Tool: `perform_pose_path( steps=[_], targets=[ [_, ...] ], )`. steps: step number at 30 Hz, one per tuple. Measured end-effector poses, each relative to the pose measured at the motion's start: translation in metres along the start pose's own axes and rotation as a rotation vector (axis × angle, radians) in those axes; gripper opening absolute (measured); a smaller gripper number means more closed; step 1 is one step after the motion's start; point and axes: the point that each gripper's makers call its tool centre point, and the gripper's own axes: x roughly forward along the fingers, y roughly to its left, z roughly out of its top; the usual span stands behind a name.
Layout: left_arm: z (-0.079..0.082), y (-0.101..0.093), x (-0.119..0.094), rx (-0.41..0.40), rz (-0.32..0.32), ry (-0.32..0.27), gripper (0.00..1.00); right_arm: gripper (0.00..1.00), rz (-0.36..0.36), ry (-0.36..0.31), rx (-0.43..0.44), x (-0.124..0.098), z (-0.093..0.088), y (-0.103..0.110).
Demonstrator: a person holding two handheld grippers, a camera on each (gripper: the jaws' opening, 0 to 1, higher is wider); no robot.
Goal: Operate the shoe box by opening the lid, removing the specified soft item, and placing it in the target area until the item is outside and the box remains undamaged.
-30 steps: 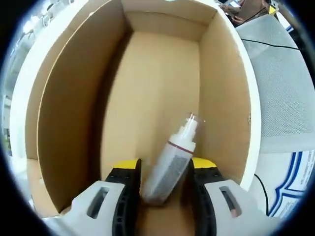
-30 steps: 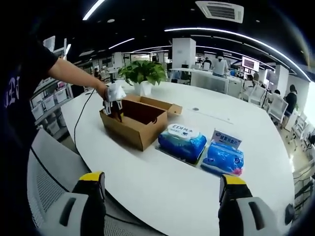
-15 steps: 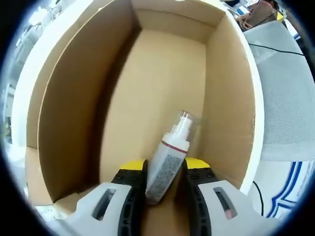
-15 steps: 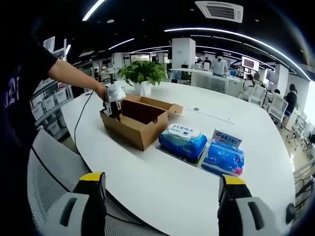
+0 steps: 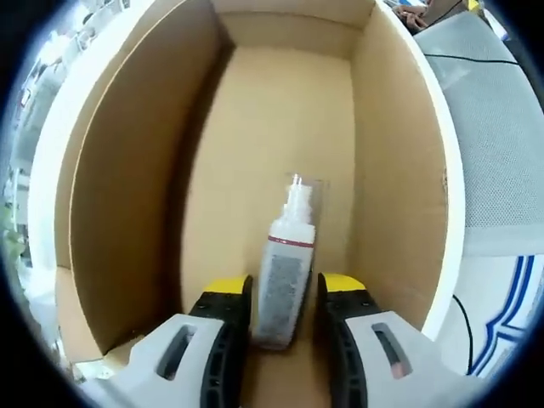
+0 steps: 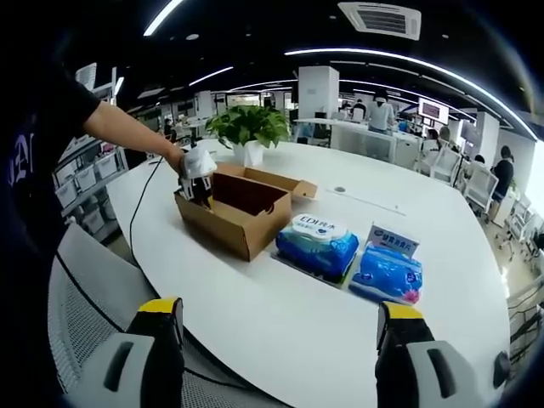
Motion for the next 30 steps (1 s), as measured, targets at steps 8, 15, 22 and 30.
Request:
perform_pose_path(
  steps=[8, 15, 22, 30],
  targets=[
    [0.001, 0.001, 0.000, 0.043, 0.028, -0.004, 0.21, 0.94, -0.004, -0.002, -0.001, -0.001, 0.000, 0.000],
    [0.013, -0.001, -0.006, 0.045, 0.032, -0.040, 0.20, 0.93, -0.001, -0.010, -0.014, -0.002, 0.000, 0.000],
    [0.025, 0.000, -0.021, 0.040, 0.048, -0.056, 0.20, 0.93, 0.004, -0.045, -0.011, -0.005, 0.009, 0.001],
    [0.042, 0.001, -0.042, 0.044, 0.084, -0.087, 0.20, 0.93, 0.016, -0.074, -0.022, -0.006, 0.018, 0.002]
  ],
)
